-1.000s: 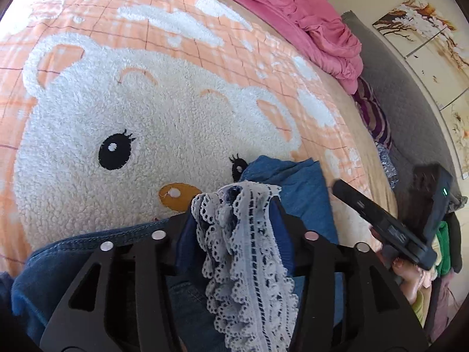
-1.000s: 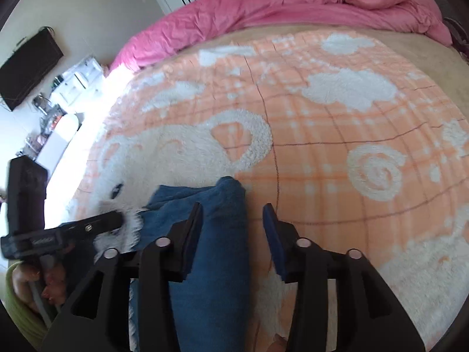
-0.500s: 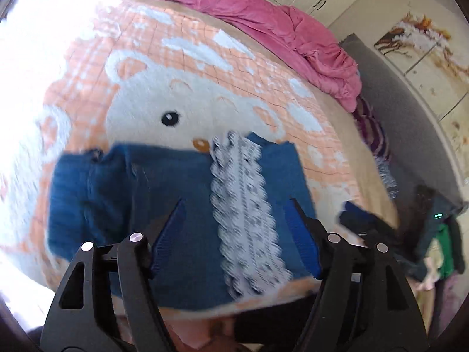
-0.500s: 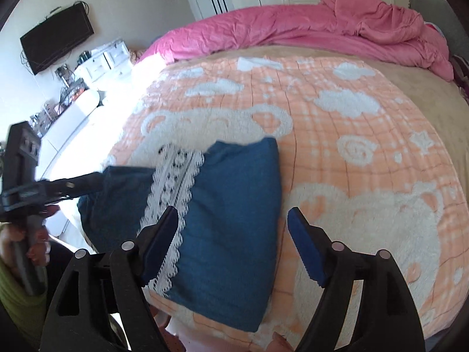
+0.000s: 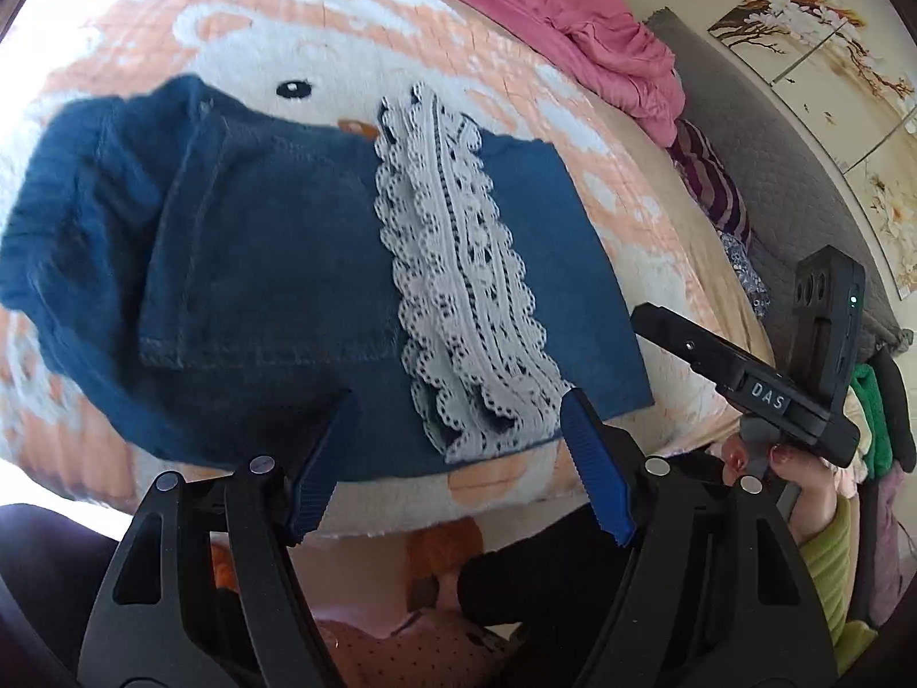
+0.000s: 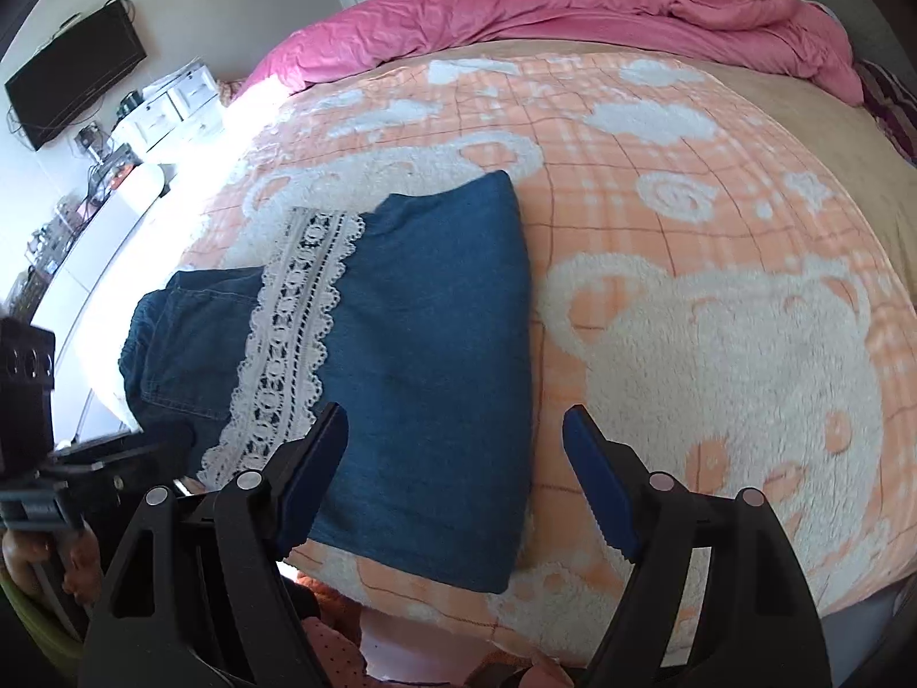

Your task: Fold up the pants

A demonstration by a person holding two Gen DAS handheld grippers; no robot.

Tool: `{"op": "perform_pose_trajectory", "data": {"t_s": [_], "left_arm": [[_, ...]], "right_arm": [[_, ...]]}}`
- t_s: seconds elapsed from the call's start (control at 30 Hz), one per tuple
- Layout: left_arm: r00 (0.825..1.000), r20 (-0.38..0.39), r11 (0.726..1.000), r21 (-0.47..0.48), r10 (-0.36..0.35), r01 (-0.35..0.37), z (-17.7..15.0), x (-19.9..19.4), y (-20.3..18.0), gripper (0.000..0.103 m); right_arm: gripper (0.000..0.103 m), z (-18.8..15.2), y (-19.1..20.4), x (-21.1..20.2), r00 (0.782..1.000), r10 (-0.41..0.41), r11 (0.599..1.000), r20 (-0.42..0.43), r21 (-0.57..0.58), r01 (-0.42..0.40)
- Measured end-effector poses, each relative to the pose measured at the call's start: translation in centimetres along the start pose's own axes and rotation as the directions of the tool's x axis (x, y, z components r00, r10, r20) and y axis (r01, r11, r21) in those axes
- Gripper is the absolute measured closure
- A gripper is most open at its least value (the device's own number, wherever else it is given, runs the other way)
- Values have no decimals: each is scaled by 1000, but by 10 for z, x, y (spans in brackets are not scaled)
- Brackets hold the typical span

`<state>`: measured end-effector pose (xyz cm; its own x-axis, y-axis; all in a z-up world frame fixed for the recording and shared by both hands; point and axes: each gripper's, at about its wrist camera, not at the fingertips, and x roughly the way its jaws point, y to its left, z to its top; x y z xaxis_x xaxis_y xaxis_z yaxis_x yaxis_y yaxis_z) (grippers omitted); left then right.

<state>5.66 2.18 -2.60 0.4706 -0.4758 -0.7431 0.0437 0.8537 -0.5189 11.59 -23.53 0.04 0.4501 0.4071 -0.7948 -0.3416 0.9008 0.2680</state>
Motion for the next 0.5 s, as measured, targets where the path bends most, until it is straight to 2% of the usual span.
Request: {"op": "perform_pose_trajectory", "data": {"t_s": [0.13, 0.2, 0.23, 0.27, 0.3, 0.33, 0.4, 0.5], "left_arm": [[999, -13, 999, 8, 48, -48, -4, 12, -6, 38], [997, 4, 997, 5, 77, -77, -5, 17, -9, 41], [995, 21, 994, 31, 101, -102, -5, 20, -13, 50], [989, 34, 988, 63, 141, -143, -6, 23, -17, 70], [985, 34, 981, 87, 170, -172, -7, 27, -20, 82], [982, 26, 976, 104, 190, -191, -8, 31, -22, 85], [974, 33, 962, 151, 226, -228, -12, 33, -27, 85], [970, 40, 955, 170, 240, -243, -18, 33, -29, 83]], "right_arm": [[27, -9, -8, 11, 1000, 17, 1000, -17, 25, -17], [27, -13, -10, 18, 1000, 13, 1000, -23, 18, -13], [27, -16, -9, 20, 1000, 7, 1000, -22, 2, -7], [26, -18, -7, 22, 1000, -3, 1000, -17, -26, 3], [26, -20, -5, 24, 1000, -15, 999, -15, -50, 14], [26, -22, -3, 24, 1000, -24, 998, -10, -66, 23], [27, -25, 1, 24, 999, -42, 994, 4, -103, 43], [26, -30, 7, 26, 997, -76, 985, 24, -150, 79]]}}
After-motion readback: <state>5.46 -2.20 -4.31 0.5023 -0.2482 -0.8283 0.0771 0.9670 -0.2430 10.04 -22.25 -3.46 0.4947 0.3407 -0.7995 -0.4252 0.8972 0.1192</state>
